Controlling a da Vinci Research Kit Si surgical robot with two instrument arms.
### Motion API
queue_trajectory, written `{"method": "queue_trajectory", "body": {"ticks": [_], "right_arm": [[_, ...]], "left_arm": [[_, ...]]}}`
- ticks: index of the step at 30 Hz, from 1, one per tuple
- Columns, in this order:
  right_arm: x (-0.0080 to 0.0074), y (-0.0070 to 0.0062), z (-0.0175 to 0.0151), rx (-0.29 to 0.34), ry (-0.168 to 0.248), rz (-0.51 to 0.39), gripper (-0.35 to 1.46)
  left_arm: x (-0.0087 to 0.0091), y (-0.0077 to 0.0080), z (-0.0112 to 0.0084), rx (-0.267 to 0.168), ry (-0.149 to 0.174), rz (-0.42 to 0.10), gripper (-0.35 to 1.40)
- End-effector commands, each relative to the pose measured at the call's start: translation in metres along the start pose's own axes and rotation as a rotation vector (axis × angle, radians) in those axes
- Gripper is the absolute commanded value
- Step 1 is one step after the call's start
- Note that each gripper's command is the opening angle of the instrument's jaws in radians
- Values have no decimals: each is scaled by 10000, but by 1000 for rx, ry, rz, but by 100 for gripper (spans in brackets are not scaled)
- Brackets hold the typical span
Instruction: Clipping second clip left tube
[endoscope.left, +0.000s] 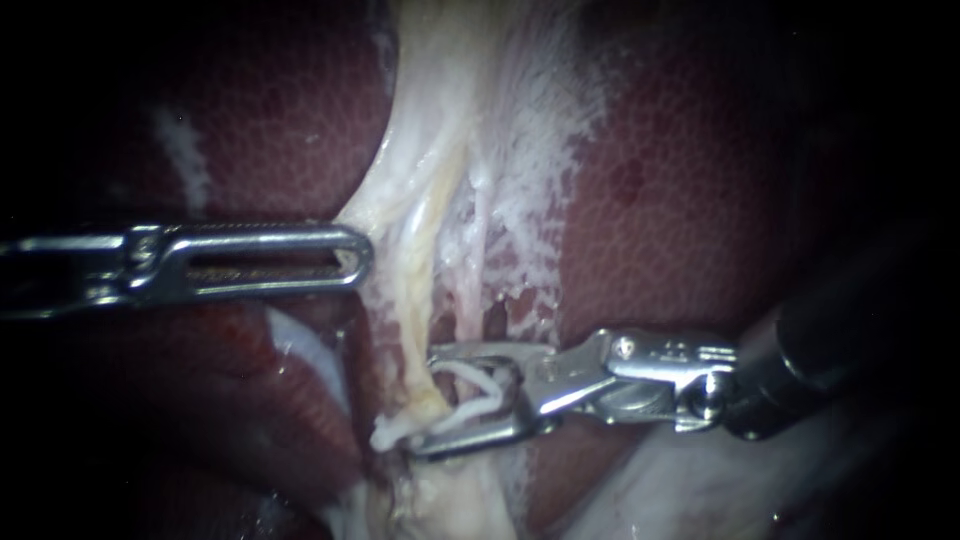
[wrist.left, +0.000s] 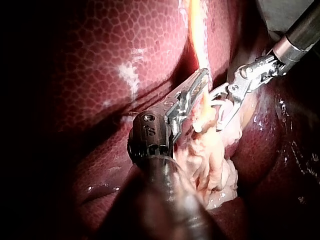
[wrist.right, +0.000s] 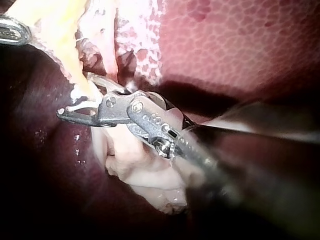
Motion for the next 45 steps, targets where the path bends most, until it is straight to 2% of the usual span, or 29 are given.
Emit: {"method": "queue_trajectory", "body": {"ticks": [1,15,25,28,29,30,31,33,45], "right_arm": [[2,-1,0,5,1,2,54],[6,3,29,33,-1,5,52],[4,7,27,42,-3,11,47],[4,10,24,19,2,16,30],[4,12,22,12,0,29,18],[4,13,20,-2,-6,30,-4],[3,15,18,-12,-10,30,-18],[2,18,14,-23,-23,32,-35],[4,21,10,-28,-21,35,-35]], "left_arm": [[0,0,0,0,0,0,-35],[1,0,2,-1,-1,1,-35],[2,-1,2,-1,-1,1,-35],[2,-1,2,-1,-1,1,-35],[2,-1,2,-1,-1,1,-35],[2,-1,2,-1,-1,1,-35],[2,-1,2,-1,-1,1,-35],[2,-1,2,-1,-1,1,-35],[2,-1,2,-2,-1,1,-35]]}}
